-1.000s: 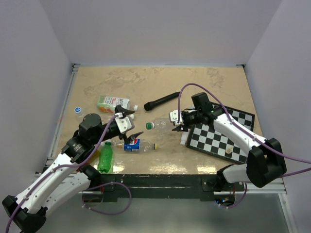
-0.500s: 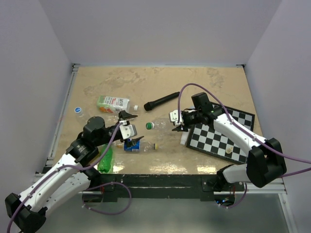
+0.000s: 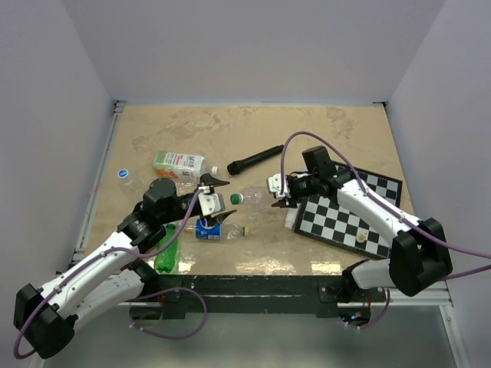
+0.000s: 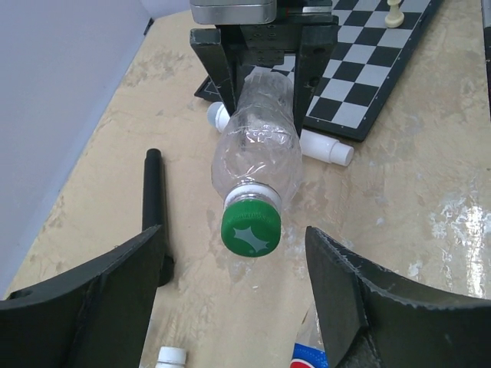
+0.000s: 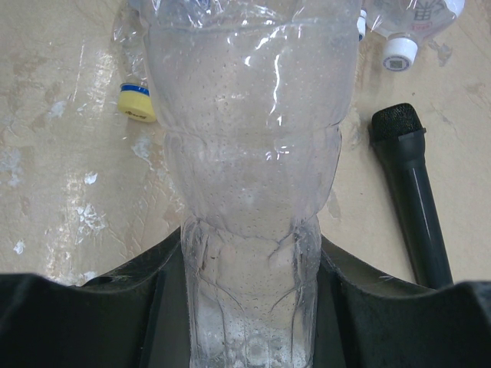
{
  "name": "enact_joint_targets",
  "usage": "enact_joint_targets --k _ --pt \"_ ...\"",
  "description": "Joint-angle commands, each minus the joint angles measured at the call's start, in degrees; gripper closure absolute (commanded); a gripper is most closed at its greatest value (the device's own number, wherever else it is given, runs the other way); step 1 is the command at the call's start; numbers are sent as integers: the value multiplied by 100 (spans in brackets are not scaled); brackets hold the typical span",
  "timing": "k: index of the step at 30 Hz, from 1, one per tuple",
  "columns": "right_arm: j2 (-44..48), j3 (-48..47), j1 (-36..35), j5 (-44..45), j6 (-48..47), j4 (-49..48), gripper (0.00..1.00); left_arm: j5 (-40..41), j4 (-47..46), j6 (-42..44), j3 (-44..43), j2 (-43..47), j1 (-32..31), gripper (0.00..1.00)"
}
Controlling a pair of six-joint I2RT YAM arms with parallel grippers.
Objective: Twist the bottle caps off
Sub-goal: Unscrew the bottle cap from the plastic bottle.
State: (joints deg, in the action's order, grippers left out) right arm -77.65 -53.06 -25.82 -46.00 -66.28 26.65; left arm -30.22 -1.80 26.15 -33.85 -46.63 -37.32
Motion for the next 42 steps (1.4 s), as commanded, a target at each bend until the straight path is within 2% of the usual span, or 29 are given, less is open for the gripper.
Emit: enact_joint_targets --k 1,11,18,23,26,28,29,33,38,40,42 --pt "-49 -152 7 -129 -87 77 100 -344 -470 -172 -131 -179 -30 25" --pt "-31 -152 7 -120 -87 77 100 -503 -382 -286 -236 -373 -38 49" --pt "-40 -144 7 -120 -87 77 100 -556 -435 -427 -245 -417 -38 53" --pt "-49 -143 7 -120 -87 77 100 -564 -470 -549 -263 -452 -30 60" --pt "-49 -143 7 -120 -87 68 100 -547 -479 -681 -307 -496 -21 72" --pt "-58 -143 7 -120 -95 77 100 -512 -488 -900 -368 -548 -30 88" --pt "-49 -143 7 -111 -96 77 100 -459 -470 -1110 -412 -575 -21 100" --pt "-40 -143 7 -102 -87 77 100 14 -172 -2339 -675 -654 -21 100" --pt "-49 -143 7 -111 -87 68 100 1534 697 -5176 -974 -514 32 100" --pt "-75 -143 7 -129 -95 85 100 1677 918 -6039 -1088 -548 41 100" --pt "-93 -161 -1 -129 -104 112 100 1642 1094 -6410 -1229 -662 32 100"
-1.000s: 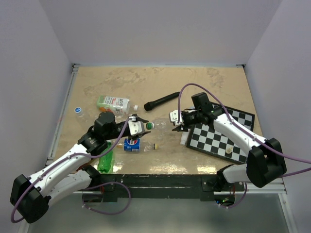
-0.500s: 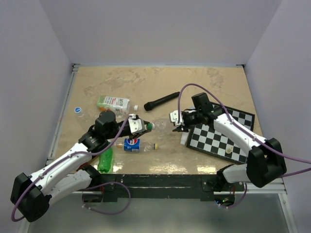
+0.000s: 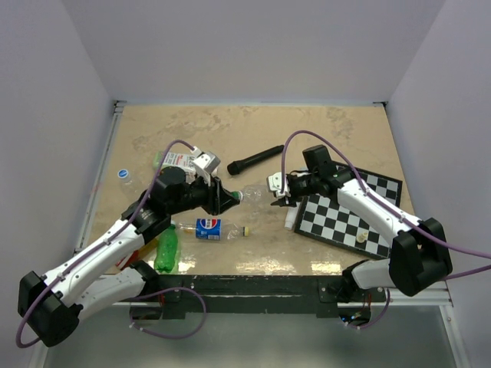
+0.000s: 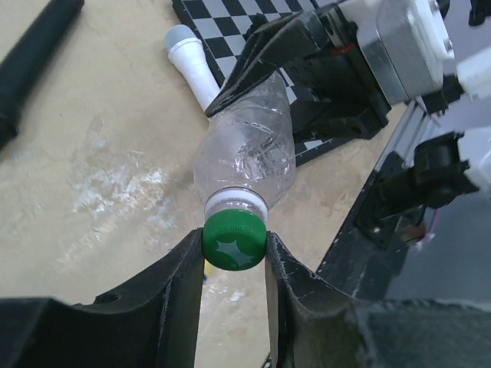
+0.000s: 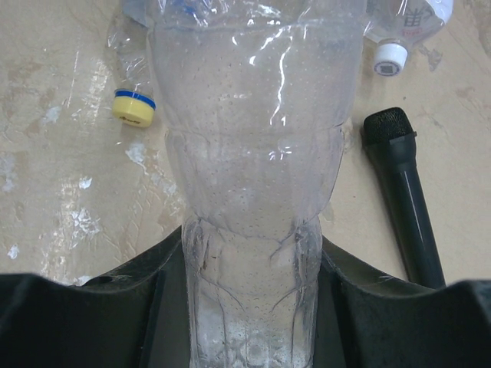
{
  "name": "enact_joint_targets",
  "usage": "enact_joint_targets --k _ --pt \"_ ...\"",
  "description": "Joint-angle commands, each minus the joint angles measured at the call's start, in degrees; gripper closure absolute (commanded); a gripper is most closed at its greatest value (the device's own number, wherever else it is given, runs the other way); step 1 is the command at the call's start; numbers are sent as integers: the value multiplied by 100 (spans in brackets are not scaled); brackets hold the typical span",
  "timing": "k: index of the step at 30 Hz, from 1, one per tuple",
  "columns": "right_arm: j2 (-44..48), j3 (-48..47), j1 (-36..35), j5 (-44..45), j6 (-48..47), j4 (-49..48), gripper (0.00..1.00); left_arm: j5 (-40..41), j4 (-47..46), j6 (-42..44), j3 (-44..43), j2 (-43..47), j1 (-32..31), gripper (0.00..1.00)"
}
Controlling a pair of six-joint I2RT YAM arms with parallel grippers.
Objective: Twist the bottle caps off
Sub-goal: Unscrew the bottle cap from the plastic bottle.
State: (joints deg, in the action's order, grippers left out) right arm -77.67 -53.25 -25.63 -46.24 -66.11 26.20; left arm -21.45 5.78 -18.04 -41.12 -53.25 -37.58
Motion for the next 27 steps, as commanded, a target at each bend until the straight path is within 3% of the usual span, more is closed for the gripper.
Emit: enact_joint_targets --k 1,10,12,19,23,27 --pt "-82 -141 -21 -105 -130 166 100 722 371 -2053 -554 -53 58 100" --pt "-73 -141 -21 -78 -113 149 100 853 318 -1852 -458 -1 58 100" --pt "-82 -133 -21 -87 -104 140 100 906 327 -1791 -458 61 58 86" --pt "-91 -141 -21 -78 -104 140 100 801 625 -1018 -590 210 67 22" --pt "-91 -141 -21 -78 -104 140 100 914 1055 -412 -686 377 58 8" --pt "-91 -141 -30 -87 -113 149 100 1029 1443 282 -792 605 58 4"
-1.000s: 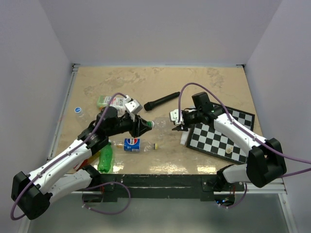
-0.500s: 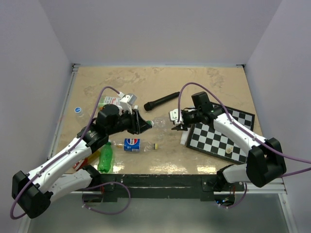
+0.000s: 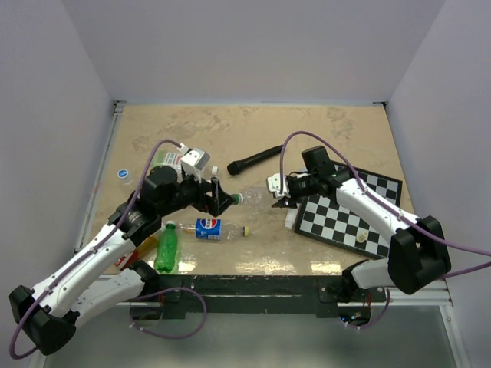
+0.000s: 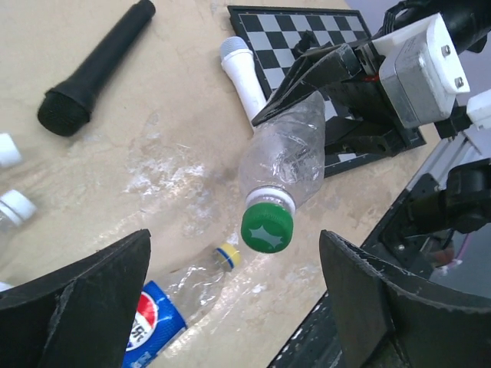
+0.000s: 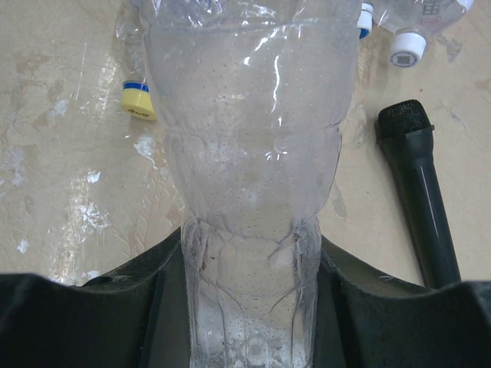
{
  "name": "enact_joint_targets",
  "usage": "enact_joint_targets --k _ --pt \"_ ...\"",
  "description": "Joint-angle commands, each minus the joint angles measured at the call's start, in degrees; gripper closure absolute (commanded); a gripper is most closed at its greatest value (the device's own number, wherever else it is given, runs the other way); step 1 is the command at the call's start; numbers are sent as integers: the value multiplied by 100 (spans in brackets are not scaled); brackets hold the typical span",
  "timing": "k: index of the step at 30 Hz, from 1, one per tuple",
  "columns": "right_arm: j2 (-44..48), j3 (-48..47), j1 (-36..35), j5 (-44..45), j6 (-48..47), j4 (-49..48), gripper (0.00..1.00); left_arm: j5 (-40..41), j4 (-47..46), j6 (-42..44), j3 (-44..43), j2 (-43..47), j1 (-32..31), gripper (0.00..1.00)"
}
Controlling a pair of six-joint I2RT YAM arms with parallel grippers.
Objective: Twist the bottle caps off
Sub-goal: Unscrew the bottle cap from the plastic bottle.
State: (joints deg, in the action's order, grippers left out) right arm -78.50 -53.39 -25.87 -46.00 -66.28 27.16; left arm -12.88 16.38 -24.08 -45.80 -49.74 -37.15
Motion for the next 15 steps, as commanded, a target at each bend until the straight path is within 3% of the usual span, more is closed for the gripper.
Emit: enact_joint_targets --k 1,7,15 --pt "-8 -128 3 -111 -96 53 100 146 427 1105 -342 306 6 4" --pt "-16 -128 3 -111 -96 53 100 58 305 2379 -176 824 14 2" --pt "-16 -128 3 -120 -104 53 100 -749 -1275 4357 1159 1809 14 2"
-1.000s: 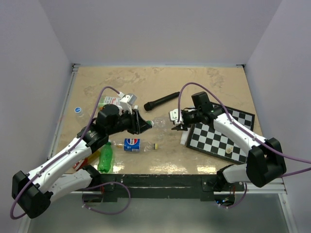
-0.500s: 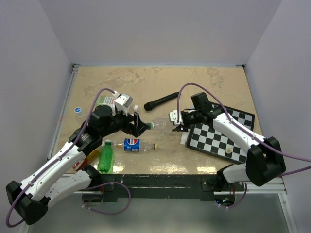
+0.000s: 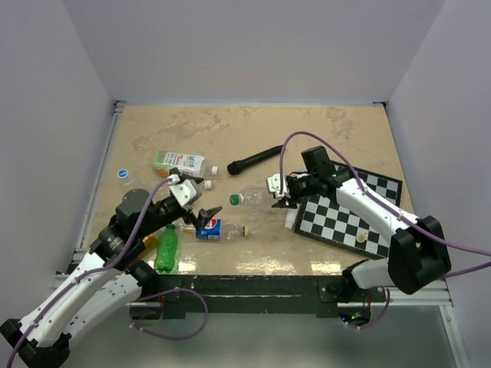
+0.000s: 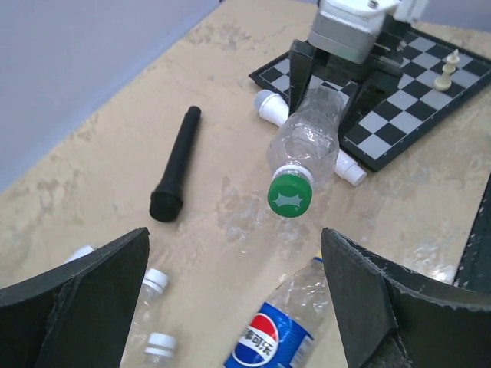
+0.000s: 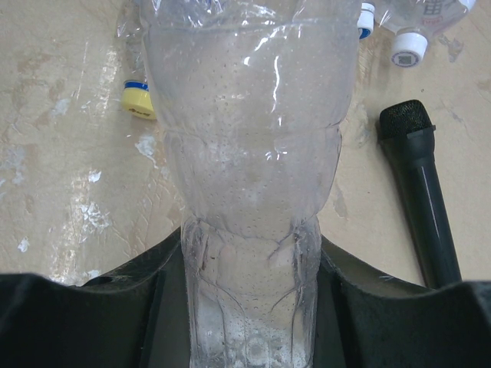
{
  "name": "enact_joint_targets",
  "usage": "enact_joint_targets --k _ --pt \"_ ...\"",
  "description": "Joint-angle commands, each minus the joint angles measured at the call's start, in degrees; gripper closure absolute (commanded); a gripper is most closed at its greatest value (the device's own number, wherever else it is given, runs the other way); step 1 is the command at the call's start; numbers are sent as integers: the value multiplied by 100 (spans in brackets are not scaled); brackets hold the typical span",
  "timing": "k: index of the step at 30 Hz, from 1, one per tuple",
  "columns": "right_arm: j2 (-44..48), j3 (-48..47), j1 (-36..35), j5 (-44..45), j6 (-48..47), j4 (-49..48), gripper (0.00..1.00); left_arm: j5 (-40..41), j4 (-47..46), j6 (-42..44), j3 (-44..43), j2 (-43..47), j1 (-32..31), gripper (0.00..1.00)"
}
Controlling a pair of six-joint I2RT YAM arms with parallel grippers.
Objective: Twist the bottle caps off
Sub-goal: Unscrew the bottle cap from the plastic bottle.
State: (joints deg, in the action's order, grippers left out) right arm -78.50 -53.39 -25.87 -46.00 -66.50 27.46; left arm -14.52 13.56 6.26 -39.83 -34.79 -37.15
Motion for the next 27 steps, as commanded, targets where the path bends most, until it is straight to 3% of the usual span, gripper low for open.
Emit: enact_joint_targets --k 1,5,11,22,27 --pt "-16 -120 3 -120 -82 22 100 -708 -1196 1499 712 375 14 2" --pt "-16 -128 -6 -137 -91 22 100 -1324 -1917 1895 1056 368 14 2" --pt "1 -128 -6 -138 -100 40 100 -1790 -1963 2327 881 -396 14 6" --pt "-25 -128 -24 -164 -126 75 100 -2115 -2498 2178 986 -775 6 8" --pt "-16 -137 -32 -164 -126 66 100 -2388 -2833 1976 934 -1039 6 14"
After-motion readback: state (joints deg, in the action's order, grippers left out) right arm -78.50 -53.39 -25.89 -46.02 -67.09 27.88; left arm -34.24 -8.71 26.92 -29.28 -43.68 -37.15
